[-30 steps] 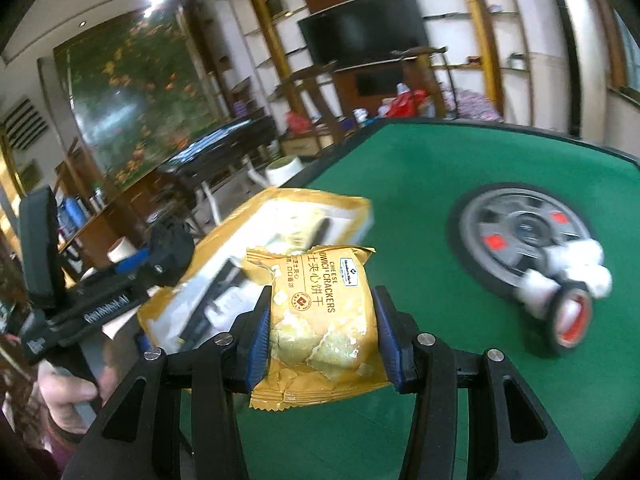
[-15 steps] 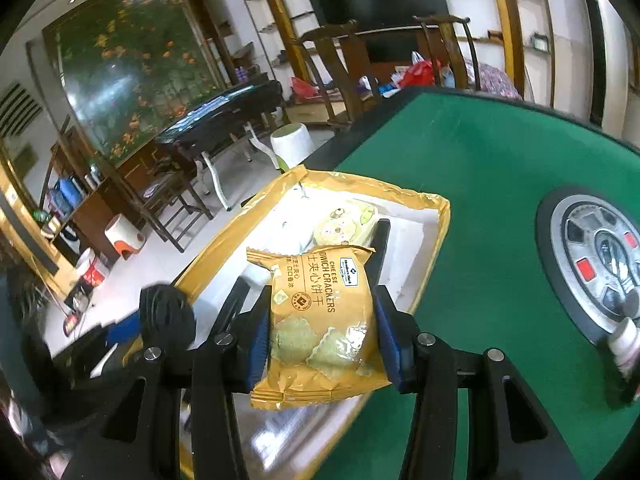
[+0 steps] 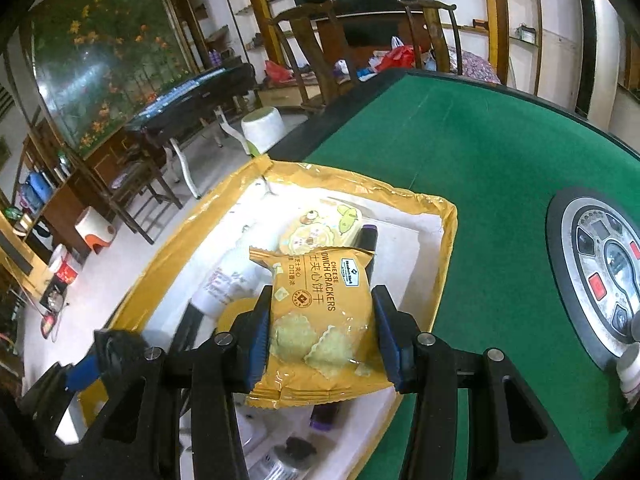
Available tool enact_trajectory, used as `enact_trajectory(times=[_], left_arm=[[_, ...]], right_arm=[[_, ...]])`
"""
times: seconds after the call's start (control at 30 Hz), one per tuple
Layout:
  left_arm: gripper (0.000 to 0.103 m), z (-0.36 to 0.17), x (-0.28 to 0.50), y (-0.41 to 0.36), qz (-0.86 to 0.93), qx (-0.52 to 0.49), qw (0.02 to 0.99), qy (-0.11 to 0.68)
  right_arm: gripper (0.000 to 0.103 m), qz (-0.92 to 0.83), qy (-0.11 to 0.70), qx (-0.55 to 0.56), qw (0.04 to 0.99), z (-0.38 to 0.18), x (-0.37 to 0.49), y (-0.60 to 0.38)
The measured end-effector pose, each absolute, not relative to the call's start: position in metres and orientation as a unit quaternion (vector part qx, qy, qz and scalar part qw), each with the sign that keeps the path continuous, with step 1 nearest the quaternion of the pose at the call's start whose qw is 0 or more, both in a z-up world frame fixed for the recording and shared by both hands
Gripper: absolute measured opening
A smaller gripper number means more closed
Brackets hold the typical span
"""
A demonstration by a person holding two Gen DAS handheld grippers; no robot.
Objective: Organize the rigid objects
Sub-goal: 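Open both grippers to drop the black part and packet into the box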
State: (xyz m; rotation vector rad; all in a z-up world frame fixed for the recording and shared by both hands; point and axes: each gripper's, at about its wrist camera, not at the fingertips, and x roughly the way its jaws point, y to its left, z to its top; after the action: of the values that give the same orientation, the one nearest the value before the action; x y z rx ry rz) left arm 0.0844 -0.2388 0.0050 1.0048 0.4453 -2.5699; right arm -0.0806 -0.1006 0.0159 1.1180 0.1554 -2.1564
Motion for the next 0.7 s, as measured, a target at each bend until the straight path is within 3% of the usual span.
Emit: enact_trajectory(times=[0.27,0.5,0.7], left_arm=[[0.067,0.0,0.082,-0.239,-0.903,0.362,0.172,0.157],[0.067,-0.002,0.081,-0.24,-0.901,0.366,0.168,0.158],[0.067,0.0,0.081,-0.242,-0.9,0.368,0.164,0.163]], right_arm=[[0.043,-0.833,0.064,0.429,0.342,0.014,-0.079,-0.096],[0.053,-0.826,0.057,0.435,0.354,0.016,-0.081,-0.091],[0.054,-0.82,0.033,0.437,0.368,0.019,-0.079,-0.079]])
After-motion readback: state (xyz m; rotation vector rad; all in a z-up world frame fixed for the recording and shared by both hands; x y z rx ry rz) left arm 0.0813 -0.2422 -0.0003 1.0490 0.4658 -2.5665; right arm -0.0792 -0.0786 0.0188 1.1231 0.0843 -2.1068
